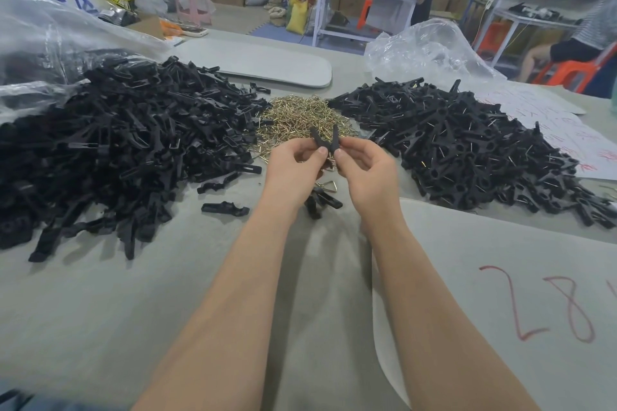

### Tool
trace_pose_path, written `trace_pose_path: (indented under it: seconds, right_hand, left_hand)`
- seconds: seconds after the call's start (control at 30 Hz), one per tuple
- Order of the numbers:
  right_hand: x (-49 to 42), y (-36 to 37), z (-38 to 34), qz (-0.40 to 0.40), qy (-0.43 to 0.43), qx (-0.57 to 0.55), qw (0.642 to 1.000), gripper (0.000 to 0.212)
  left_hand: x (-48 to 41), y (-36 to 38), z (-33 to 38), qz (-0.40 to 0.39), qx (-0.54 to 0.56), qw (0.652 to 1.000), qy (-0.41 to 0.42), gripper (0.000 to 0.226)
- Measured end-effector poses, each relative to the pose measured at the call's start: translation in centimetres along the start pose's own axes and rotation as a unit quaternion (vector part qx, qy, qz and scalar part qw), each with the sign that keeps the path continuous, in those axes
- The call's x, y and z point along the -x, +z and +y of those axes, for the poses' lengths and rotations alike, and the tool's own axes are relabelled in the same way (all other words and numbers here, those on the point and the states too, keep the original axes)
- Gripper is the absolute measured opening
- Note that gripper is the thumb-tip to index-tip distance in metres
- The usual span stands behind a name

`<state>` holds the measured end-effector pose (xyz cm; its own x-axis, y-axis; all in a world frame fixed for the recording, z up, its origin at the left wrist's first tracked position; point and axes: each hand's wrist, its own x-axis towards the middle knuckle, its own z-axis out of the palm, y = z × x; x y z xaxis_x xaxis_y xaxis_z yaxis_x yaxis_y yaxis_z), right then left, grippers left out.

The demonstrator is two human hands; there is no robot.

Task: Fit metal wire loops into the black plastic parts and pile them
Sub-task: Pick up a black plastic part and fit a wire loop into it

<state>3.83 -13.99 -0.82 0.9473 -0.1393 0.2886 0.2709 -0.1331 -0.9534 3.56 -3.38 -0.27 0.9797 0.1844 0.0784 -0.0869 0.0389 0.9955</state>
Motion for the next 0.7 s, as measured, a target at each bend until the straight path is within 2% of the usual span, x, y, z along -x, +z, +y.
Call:
trace_pose_path:
  seconds: [0.27,0.7]
  right_hand:
    - [0.00,-0.04,0.01,0.008,-0.006,-0.002,1.000,0.017]
    - [-0.17,-0.49,-0.15,-0.003,0.012,-0.041,0.999,0.019]
  left_hand:
    - [0.18,-0.02,0.05,-0.006,0.018,1.000,0.003,0.027]
    - [0.18,0.10,0.04,-0.013,0.054,0.998,-0.014,0.019]
